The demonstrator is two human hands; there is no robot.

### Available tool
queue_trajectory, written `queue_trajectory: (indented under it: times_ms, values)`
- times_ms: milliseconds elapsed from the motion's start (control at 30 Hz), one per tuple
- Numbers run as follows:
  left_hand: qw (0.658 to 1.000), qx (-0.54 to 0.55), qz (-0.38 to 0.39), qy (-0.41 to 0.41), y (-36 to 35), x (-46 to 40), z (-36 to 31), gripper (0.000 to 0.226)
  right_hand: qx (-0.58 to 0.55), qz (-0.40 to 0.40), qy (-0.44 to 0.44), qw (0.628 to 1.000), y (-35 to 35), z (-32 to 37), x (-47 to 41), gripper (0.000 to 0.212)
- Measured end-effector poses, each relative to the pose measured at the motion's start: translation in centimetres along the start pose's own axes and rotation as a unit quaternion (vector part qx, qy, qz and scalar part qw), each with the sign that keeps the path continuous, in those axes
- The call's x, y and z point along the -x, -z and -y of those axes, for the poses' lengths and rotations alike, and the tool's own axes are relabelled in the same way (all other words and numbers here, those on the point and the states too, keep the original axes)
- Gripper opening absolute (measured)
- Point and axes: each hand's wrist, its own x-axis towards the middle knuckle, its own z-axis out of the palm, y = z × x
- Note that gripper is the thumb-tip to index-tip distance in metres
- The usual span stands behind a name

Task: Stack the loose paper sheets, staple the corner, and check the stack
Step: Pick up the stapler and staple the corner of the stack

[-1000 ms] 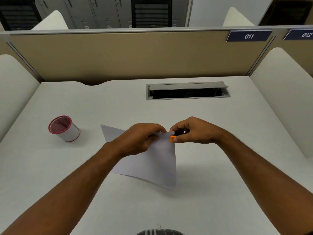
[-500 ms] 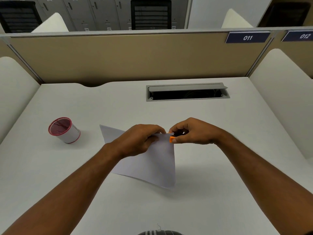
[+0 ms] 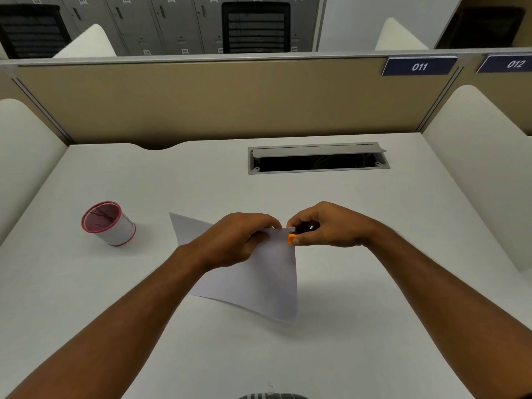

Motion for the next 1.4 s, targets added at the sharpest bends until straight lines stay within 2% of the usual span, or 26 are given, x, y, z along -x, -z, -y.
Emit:
queue_trajectory:
  times_ms: [700,967,1200,1300,1400]
  values:
    - [1.000,-0.004,-0.004,0.000,0.0,-0.3,0.4,0.027,-0.001,-0.008,0.016,1.000,-0.1,-0.9,-0.6,0.026]
    - [0.996,0.058,-0.023,0.063,-0.8,0.1,1.6,0.037,-0.032,-0.031,0.000,0.999,0.1,-1.5,-1.1,0.030]
    - [0.969,0.174,-0.086,0.153,-1.7,1.2,3.2,0.036,-0.104,-0.089,-0.048,0.989,0.0,-3.5,-3.7,0.024]
    - [0.948,0.229,-0.105,0.194,-2.1,1.8,4.0,0.031,-0.090,-0.100,-0.063,0.989,-0.7,-4.9,-6.0,0.024]
    - [0.922,0.281,-0.135,0.228,-2.6,2.4,4.7,0.027,-0.021,-0.105,-0.066,0.992,-1.6,-5.8,-8.8,0.032]
